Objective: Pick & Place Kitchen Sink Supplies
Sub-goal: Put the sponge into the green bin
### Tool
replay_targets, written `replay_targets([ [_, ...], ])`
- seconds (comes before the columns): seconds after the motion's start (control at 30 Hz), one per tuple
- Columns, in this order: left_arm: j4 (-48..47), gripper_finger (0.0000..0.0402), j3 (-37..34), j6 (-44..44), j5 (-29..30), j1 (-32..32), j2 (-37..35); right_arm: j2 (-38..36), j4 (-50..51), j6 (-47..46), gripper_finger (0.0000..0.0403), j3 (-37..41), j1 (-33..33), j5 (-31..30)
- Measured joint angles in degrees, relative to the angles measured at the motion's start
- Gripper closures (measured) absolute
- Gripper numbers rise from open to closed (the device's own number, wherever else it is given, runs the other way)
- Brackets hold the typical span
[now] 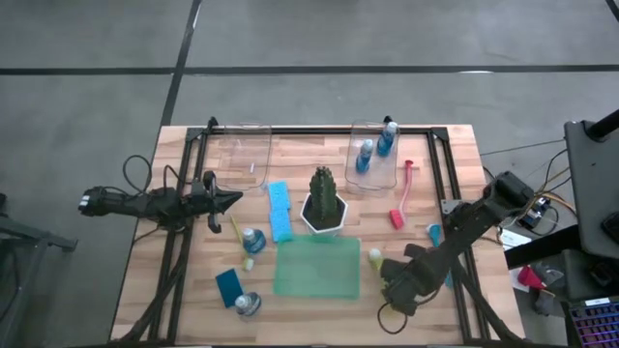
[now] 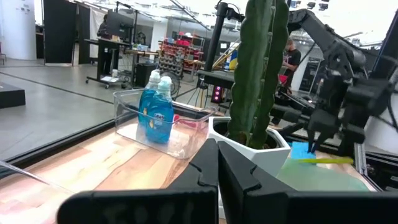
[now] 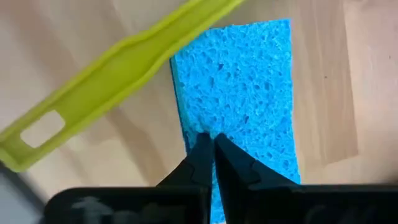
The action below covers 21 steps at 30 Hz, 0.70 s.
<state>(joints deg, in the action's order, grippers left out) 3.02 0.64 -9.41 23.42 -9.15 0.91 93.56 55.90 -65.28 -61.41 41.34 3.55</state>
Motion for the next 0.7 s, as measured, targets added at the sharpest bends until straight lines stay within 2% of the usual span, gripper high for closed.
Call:
replay_targets([
  [0.4,0.0,0.0401,0.0,0.0,0.0,0.0,0.0,-12.3,9.4,-13.5,0.0395,-0.5,-0.1,0.1],
  [0.57,0.0,0.0401,0.0,0.0,0.0,0.0,0.0,-13.5,10.9,-14.2,0.0395,-3.6,-0.2,-2.2],
  [0.7,0.0,0.0401,0.0,0.0,0.0,0.0,0.0,-11.1,11.4,-11.4,0.0395,-8.8,-1.2,-5.1],
])
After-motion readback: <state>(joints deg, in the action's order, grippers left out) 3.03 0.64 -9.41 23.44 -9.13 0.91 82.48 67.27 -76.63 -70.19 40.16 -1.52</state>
